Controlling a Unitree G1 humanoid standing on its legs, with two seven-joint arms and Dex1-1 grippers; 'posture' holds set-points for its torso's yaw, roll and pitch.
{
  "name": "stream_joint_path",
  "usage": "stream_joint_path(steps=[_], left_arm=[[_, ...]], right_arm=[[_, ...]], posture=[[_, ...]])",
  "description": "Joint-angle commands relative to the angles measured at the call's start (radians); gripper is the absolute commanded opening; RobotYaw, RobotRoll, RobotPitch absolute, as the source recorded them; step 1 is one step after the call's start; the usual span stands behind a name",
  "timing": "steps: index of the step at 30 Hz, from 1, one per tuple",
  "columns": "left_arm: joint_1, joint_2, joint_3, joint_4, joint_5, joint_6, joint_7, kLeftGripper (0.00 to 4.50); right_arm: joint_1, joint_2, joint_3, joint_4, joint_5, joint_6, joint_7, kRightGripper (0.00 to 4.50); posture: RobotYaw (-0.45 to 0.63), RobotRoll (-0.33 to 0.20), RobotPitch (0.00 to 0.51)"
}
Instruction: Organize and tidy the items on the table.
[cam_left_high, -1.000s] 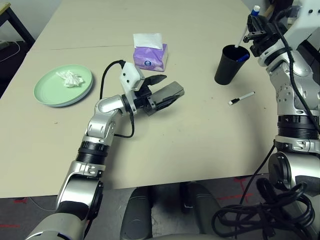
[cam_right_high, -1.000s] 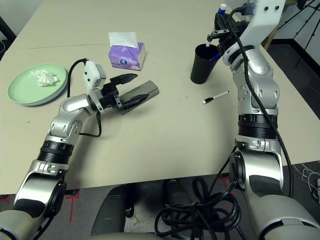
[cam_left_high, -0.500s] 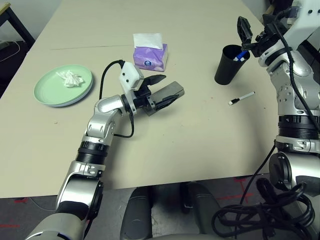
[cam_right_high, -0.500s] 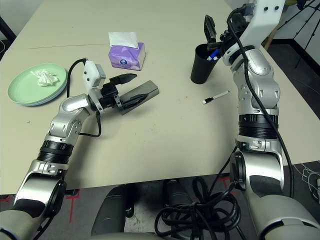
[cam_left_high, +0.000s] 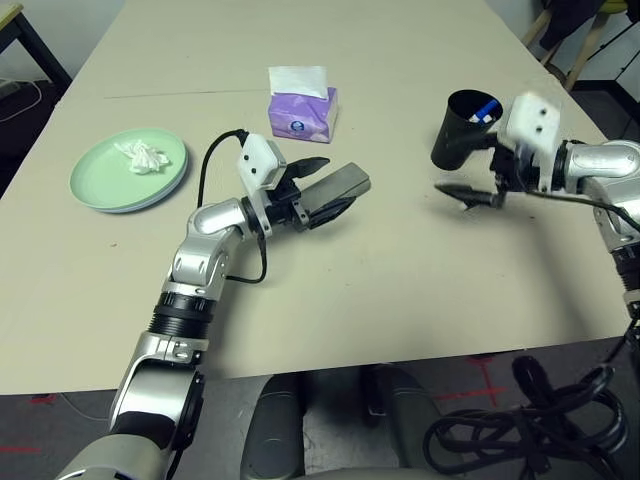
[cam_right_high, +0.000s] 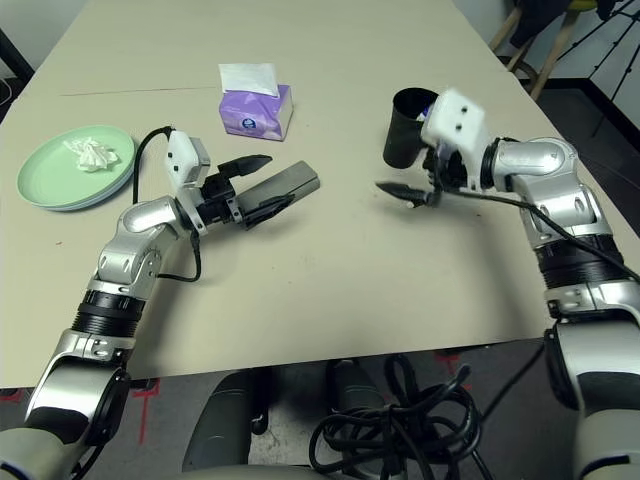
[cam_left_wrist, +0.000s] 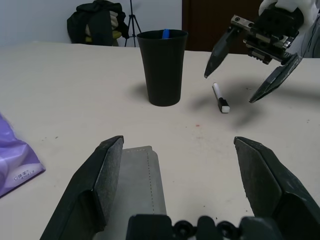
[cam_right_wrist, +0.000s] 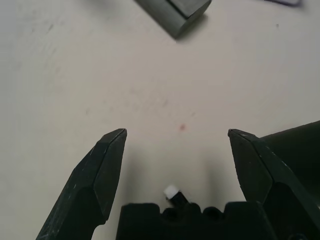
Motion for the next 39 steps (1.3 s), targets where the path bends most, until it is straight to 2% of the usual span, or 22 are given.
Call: stream_joint_path(steps=[1, 8, 14, 22, 30, 39], left_arm=[[0.024, 0.007, -0.009, -0.030, 0.000, 0.003, -0.009, 4.50], [0.023, -0.005, -0.010, -0.035, 0.004, 0.003, 0.006, 4.50], [0.040, 0.002, -0.001, -0.064, 0.000, 0.017, 0.023, 4.50], [0.080, 0.019, 0.008, -0.121, -0.007, 0.050, 0.046, 4.50], [0.093, 0.018, 0.008, -0.142, -0.011, 0.072, 0.054, 4.50], [0.095, 0.019, 0.012, -0.146, -0.013, 0.080, 0.053, 4.50]], right_arm=[[-0.063, -0.030, 0.064, 0.111, -0.097, -0.164, 0.089, 4.45], [-0.230, -0.017, 0.183, 0.349, -0.299, -0.431, 0.095, 4.45], [-0.368, 0.018, 0.273, 0.506, -0.452, -0.562, 0.055, 4.45], [-0.439, 0.043, 0.296, 0.583, -0.537, -0.600, 0.014, 4.45], [-0.469, 0.039, 0.304, 0.614, -0.596, -0.610, -0.025, 4.45], [-0.479, 0.035, 0.309, 0.636, -0.624, -0.611, -0.020, 4.45]], posture=[[0.09, 0.000, 0.218], [0.10, 0.000, 0.230], [0.13, 0.000, 0.245], [0.14, 0.000, 0.271], [0.13, 0.000, 0.297], [0.13, 0.000, 0.303]])
